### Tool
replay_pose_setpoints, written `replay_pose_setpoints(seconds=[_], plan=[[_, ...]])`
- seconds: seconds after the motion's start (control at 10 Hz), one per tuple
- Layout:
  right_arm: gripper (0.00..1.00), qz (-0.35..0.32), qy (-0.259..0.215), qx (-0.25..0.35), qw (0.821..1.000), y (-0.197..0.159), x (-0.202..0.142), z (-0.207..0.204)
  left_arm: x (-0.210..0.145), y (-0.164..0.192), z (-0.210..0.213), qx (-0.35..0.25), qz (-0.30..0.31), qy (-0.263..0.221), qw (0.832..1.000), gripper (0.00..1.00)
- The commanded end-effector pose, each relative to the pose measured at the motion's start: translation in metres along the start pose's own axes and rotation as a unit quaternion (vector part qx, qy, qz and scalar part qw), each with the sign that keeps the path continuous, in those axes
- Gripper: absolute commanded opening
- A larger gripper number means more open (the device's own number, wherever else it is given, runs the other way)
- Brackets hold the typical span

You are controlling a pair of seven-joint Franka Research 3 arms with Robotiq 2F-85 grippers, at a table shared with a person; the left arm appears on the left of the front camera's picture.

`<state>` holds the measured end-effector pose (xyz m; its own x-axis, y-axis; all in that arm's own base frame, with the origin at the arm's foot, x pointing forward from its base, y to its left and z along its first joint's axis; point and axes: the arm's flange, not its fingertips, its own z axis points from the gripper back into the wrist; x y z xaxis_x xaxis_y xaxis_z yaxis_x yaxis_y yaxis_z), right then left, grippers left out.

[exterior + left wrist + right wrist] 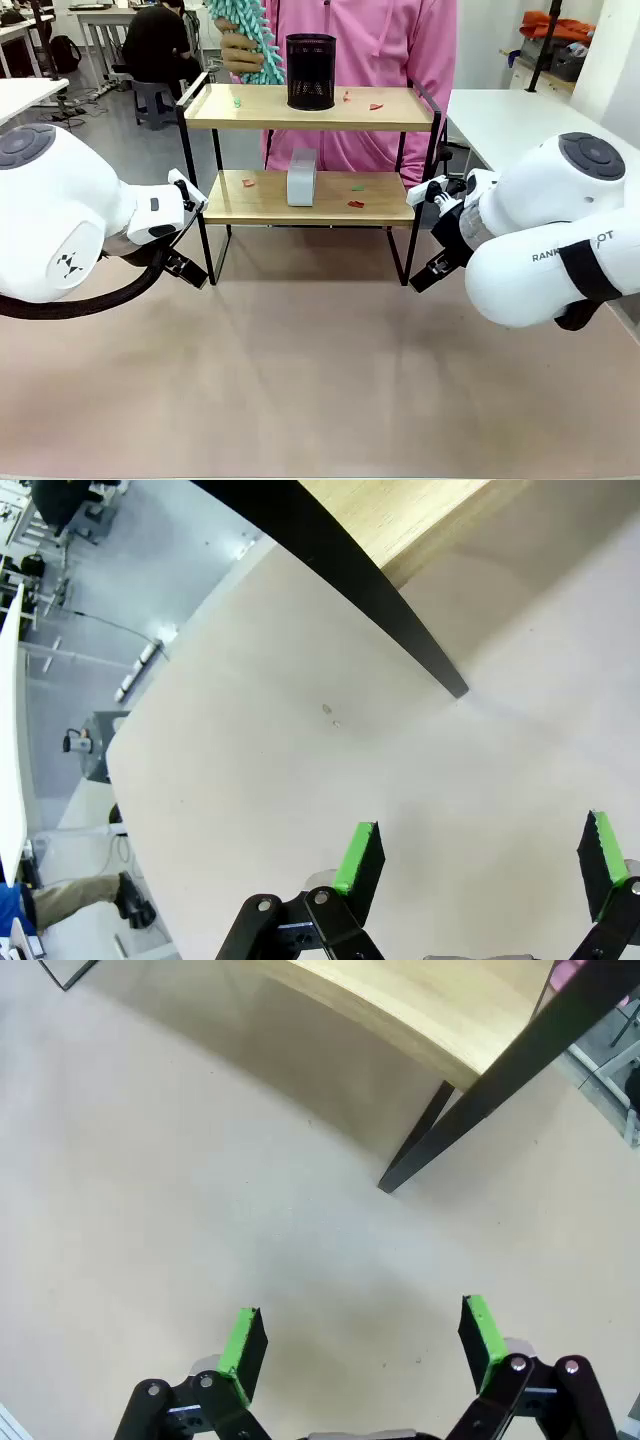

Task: Clean the shelf.
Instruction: Pick up the Duster from the human.

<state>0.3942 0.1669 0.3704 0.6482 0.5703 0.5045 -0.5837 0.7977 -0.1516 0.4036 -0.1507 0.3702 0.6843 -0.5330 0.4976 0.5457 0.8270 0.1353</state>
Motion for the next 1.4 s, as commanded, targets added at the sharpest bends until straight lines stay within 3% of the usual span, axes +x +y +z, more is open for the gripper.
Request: replay_pose_setpoints(seconds=[0.0, 1.3], plan=[[1.0, 0.0, 0.0, 0.0, 1.0, 0.0, 0.0, 0.0, 0.0, 0.0, 0.0001, 0.0, 0.0, 0.0, 1.0, 1.0], [1.0, 0.0, 0.0, 0.0, 1.0, 0.0, 0.0, 0.0, 0.0, 0.0, 0.0001, 0.0, 0.0, 0.0, 1.0, 1.0]])
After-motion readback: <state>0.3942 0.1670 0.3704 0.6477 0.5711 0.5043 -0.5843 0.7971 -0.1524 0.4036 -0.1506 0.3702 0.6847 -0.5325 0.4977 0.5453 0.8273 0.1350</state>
